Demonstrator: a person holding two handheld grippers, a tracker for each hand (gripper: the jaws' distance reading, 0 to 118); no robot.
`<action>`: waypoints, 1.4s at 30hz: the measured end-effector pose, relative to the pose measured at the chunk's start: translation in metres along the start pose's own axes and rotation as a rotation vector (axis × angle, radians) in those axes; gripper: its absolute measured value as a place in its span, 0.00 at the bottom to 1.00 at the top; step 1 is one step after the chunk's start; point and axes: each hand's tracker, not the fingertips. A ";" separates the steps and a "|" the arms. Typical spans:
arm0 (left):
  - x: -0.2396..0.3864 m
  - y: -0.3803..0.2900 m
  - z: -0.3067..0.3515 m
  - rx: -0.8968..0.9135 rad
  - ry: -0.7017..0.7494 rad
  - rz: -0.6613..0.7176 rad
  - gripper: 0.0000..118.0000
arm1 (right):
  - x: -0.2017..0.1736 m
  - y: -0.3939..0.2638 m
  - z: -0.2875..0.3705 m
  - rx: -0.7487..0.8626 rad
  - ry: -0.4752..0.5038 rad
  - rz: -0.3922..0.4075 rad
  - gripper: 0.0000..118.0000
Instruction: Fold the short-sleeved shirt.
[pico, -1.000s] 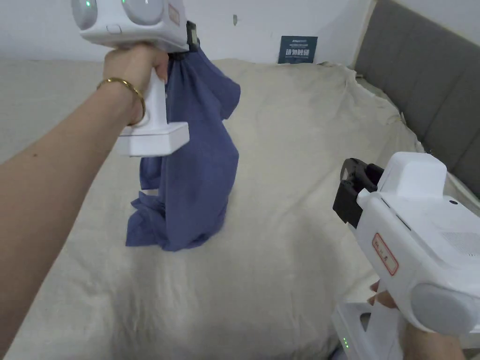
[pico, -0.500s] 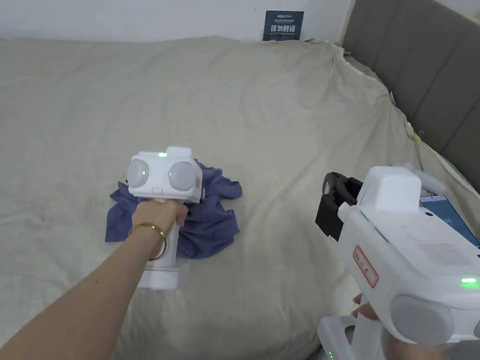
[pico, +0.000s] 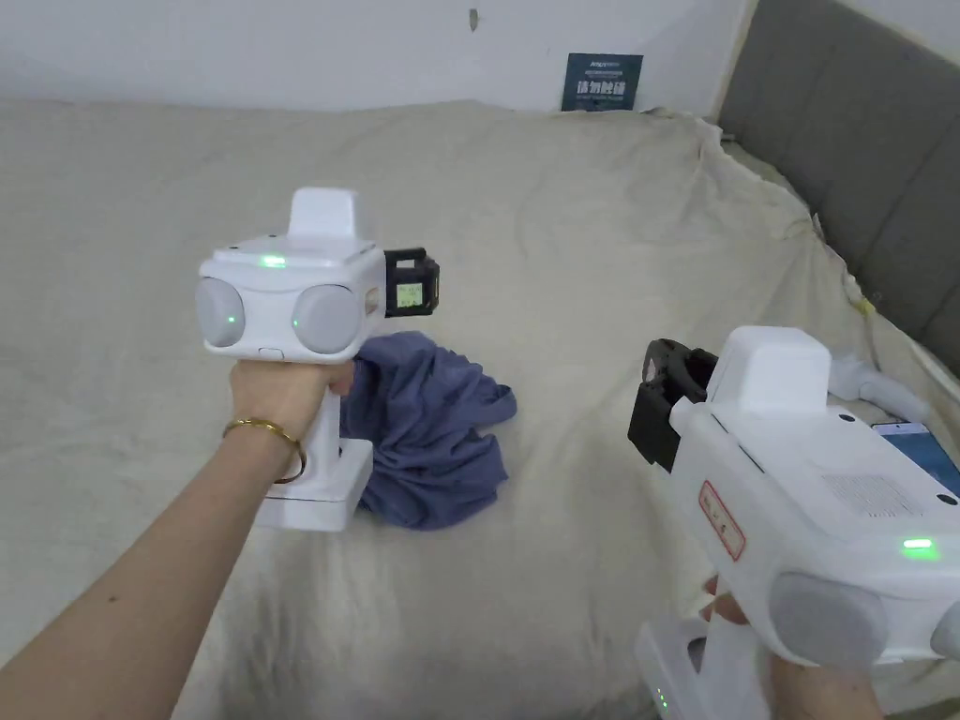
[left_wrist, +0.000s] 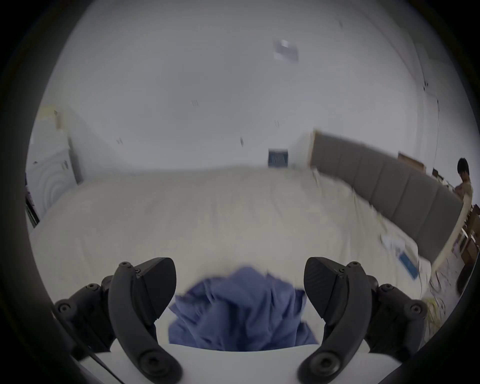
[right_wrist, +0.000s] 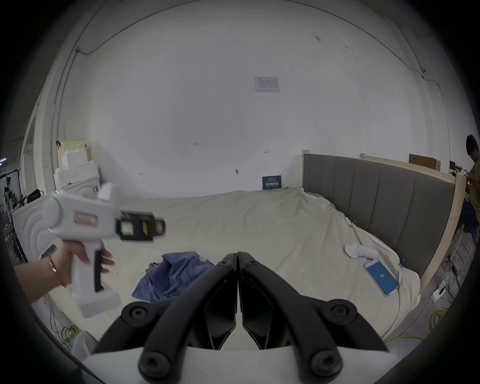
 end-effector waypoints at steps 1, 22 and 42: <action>-0.005 0.007 0.011 0.051 0.015 0.019 0.88 | -0.001 0.002 -0.002 0.008 0.001 0.008 0.00; -0.058 -0.079 0.124 0.236 0.187 0.002 0.00 | -0.033 -0.008 -0.008 0.064 0.047 0.035 0.00; -0.056 -0.109 0.129 0.147 0.167 0.025 0.00 | -0.033 -0.025 -0.007 0.008 0.053 0.029 0.00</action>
